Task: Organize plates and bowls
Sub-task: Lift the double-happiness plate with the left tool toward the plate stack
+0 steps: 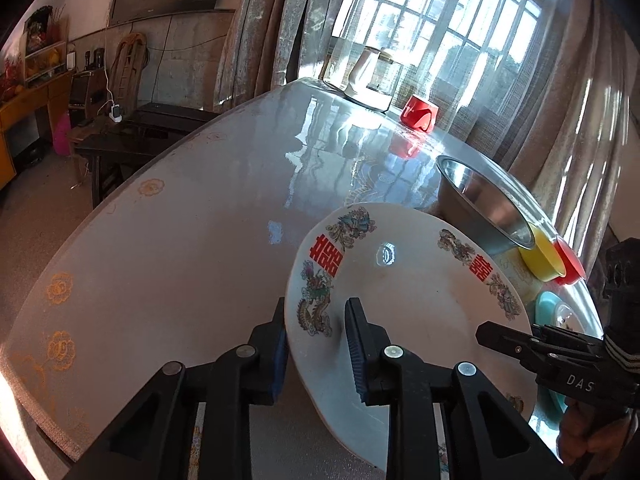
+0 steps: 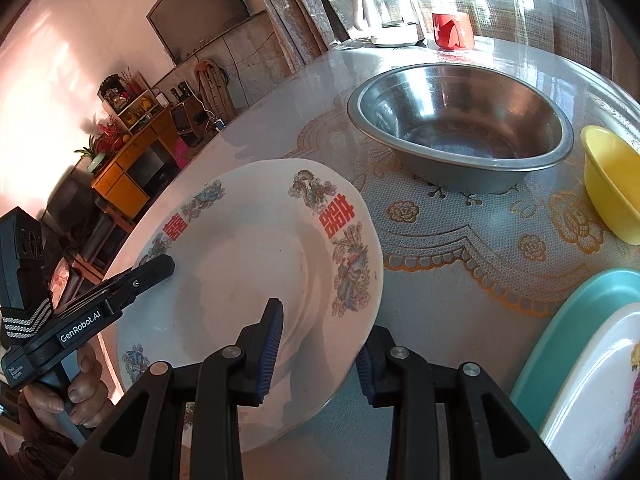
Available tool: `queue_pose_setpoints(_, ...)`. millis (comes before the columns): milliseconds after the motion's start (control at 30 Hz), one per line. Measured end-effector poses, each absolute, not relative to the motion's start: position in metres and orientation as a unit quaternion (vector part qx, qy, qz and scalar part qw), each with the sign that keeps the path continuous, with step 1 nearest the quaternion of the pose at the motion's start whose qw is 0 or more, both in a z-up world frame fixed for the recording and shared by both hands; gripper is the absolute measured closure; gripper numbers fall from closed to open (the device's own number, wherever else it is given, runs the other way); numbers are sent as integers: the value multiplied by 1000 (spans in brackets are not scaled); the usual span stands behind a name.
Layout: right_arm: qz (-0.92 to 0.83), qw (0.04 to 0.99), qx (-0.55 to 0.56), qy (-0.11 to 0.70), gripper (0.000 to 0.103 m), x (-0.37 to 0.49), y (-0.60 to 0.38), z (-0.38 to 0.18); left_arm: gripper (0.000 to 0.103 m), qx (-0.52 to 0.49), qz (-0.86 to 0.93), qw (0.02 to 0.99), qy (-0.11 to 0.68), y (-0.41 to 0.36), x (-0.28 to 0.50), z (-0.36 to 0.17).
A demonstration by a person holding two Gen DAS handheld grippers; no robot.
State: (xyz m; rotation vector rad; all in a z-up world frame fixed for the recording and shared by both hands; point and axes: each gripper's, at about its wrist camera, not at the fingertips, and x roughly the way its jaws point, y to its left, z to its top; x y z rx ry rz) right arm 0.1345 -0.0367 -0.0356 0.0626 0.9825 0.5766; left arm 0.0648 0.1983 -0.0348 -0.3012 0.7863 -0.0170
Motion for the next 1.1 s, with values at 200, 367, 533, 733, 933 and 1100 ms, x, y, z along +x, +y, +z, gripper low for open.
queue_pose_setpoints(200,280,846,34,453,69,119,-47,-28,77,-149,-16,913,379,190,47,-33)
queue_pose_setpoints(367,285,852,28,437,69,103,-57,-20,76,-142,-29,916,374,178,36,-29)
queue_pose_setpoints(533,287,852,25,438,69,93,-61,-23,75,-141,-38,911,385,168,32,-38)
queue_pose_setpoints(733,284,847,24,449,71,90,-61,-36,73,-141,-40,910,388,170,38,-41)
queue_pose_setpoints(933,287,845,44,449,69,93,-67,-41,70,-132,-42,911,389,167,52,-44)
queue_pose_setpoints(1100,286,846,41,448,69,92,-68,-42,70,-119,-40,915,383,163,51,-38)
